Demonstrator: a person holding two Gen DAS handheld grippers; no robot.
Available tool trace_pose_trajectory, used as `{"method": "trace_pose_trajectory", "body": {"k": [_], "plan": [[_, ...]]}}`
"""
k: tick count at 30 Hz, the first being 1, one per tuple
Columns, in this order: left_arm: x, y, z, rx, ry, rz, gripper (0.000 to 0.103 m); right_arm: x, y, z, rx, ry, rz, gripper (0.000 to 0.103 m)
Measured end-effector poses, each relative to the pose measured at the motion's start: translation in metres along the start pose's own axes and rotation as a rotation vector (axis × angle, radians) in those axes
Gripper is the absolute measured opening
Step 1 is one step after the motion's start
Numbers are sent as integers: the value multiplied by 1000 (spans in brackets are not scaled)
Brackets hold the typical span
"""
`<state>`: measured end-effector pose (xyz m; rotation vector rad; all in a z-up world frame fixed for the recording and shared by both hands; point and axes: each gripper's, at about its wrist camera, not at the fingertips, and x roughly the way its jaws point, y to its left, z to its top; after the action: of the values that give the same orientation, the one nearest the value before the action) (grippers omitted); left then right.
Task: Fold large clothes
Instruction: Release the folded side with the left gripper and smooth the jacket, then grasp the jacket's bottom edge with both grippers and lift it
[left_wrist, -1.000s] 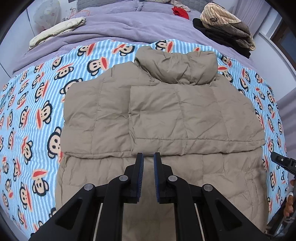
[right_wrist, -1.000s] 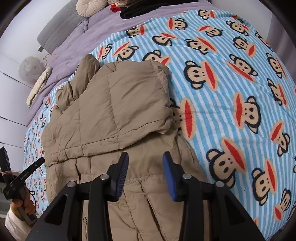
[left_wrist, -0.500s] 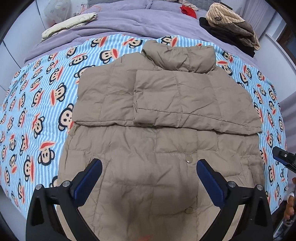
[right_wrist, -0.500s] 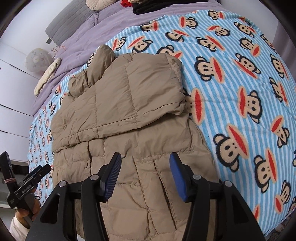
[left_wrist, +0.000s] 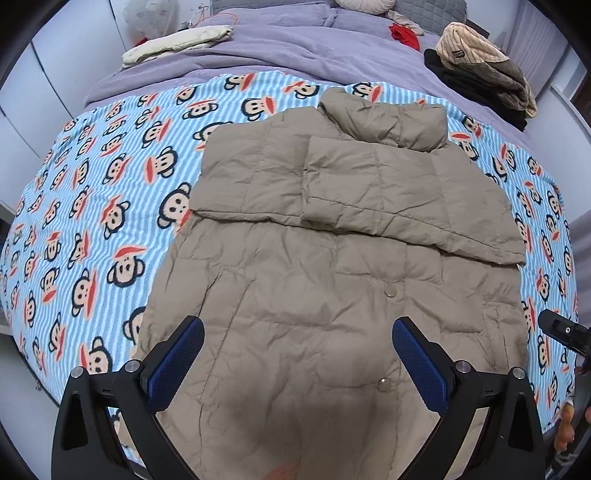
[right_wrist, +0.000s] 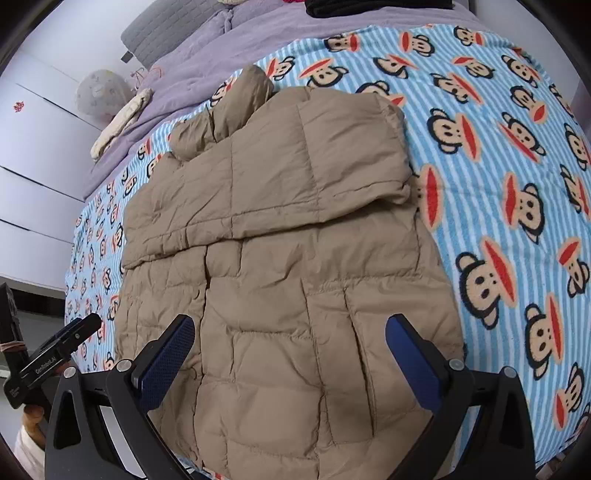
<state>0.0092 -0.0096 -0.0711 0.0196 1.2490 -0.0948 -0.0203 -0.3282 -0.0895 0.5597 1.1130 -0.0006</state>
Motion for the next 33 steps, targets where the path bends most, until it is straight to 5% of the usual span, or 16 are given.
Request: {"method": "trace_pose_trajectory", "body": {"k": [10,21,33], "plan": [[0,29,-33,14,34,-7,102,2,5,-23,91,31,73,103],[14,75,-98,33,111,-77,102,15,19,-107,252,76,115,103],[19,147,-145,-82,185,-259,102,-8,-11,-165,458,25,198,103]]}}
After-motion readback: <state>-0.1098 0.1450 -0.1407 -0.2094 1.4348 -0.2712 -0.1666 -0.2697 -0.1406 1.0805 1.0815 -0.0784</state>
